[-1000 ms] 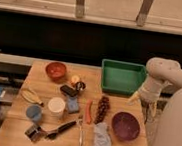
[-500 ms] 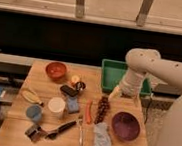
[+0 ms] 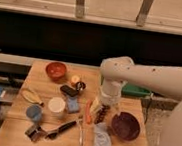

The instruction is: Wipe purple bowl with towel

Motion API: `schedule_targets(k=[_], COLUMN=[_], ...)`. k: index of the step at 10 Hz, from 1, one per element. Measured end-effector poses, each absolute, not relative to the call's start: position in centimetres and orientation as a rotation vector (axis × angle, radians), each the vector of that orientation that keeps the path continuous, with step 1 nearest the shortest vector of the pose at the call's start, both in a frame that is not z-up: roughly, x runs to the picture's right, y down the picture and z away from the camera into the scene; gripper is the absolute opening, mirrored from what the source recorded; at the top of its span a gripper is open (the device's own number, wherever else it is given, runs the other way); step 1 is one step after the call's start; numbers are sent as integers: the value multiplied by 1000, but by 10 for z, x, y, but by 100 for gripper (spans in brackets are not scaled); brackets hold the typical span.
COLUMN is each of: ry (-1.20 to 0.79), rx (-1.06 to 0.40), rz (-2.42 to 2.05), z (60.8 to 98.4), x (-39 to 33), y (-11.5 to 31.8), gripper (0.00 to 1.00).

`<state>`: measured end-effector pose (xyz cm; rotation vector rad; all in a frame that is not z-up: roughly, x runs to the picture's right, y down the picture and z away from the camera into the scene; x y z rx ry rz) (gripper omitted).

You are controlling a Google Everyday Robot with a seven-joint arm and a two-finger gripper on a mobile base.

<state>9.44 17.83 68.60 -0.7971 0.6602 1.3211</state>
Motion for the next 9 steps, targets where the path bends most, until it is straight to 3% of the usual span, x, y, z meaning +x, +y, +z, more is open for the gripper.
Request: schedule_targets(k=[6, 9], ry=[677, 695], rx=[-831, -893], rz=[1274, 1227], z=[686, 698], x=[79, 46], y=[196, 233], gripper=[80, 80])
